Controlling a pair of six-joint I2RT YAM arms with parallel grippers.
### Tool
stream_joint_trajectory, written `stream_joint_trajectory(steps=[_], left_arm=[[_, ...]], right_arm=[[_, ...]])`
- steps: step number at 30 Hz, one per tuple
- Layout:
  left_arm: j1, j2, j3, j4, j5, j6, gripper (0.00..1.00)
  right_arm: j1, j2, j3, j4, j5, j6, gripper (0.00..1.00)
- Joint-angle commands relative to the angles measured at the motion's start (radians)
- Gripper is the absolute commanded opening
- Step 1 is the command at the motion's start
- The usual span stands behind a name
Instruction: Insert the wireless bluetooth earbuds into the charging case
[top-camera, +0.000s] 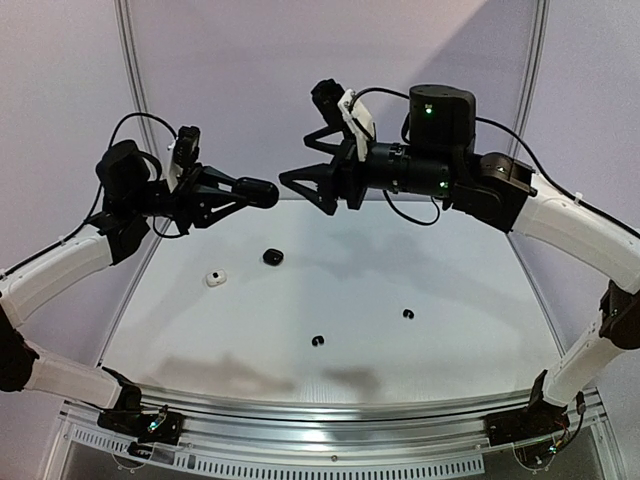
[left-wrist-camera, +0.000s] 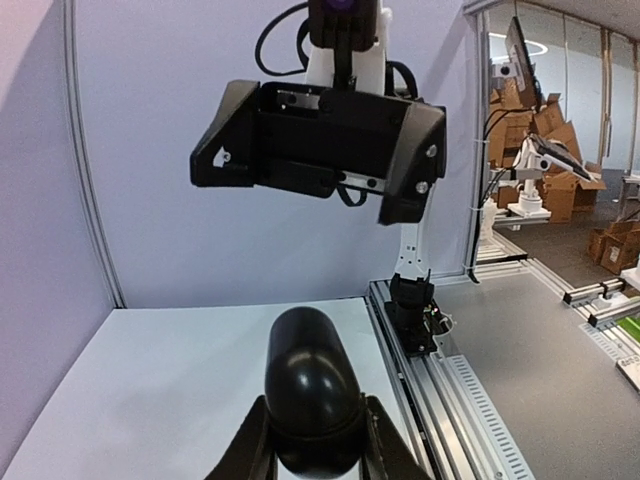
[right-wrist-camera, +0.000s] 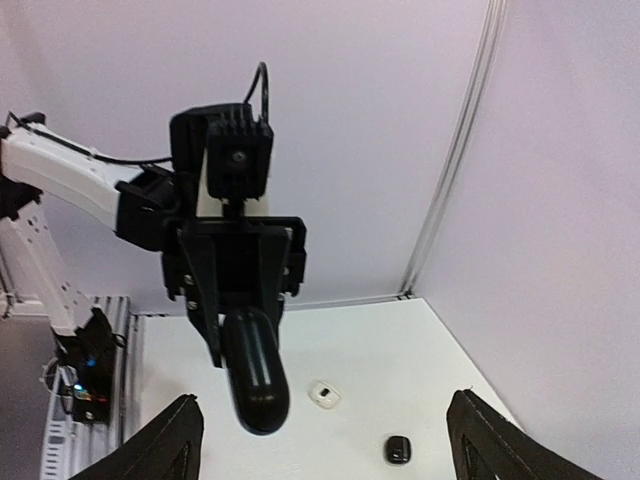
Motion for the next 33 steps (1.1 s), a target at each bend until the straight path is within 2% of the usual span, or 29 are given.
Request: stream_joint_trajectory(steps=[1, 7, 11, 16, 21, 27, 31, 32, 33], left_arm=[[-0.001, -0.004, -0.015, 0.08, 0.033, 0.023, 0.0], [-0.002, -0.012, -0.017, 0.078, 0.015, 0.049, 0.0], [-0.003, -0.013, -0.016, 0.073, 0.024, 0.055, 0.0], [-0.003, -0.012, -0.009, 0.062, 0.034, 0.062, 0.0], [-0.002, -0.009, -0.006, 0.054, 0.036, 0.066, 0.0], [-0.002, -0.008, -0.008, 0.036, 0.042, 0.072, 0.0], [-0.003, -0.007, -0.008, 0.026, 0.045, 0.065, 0.0], [-0.002, -0.007, -0.008, 0.02, 0.044, 0.062, 0.11], [-0.001, -0.007, -0.007, 0.016, 0.044, 0.06, 0.27]], right_arm=[[0.01, 0.047, 0.004, -0.034, -0.1, 0.155, 0.85], [0.009, 0.12, 0.097, -0.109, -0.104, 0.11, 0.85], [0.01, 0.177, 0.157, -0.141, -0.138, 0.098, 0.8], [0.01, 0.188, 0.15, -0.117, -0.14, 0.089, 0.52], [0.009, 0.191, 0.152, -0.114, -0.165, 0.087, 0.31], [0.009, 0.191, 0.156, -0.116, -0.184, 0.085, 0.11], [0.009, 0.192, 0.156, -0.106, -0.186, 0.085, 0.03], [0.009, 0.191, 0.158, -0.101, -0.187, 0.086, 0.02], [0.009, 0.191, 0.157, -0.098, -0.19, 0.086, 0.01]])
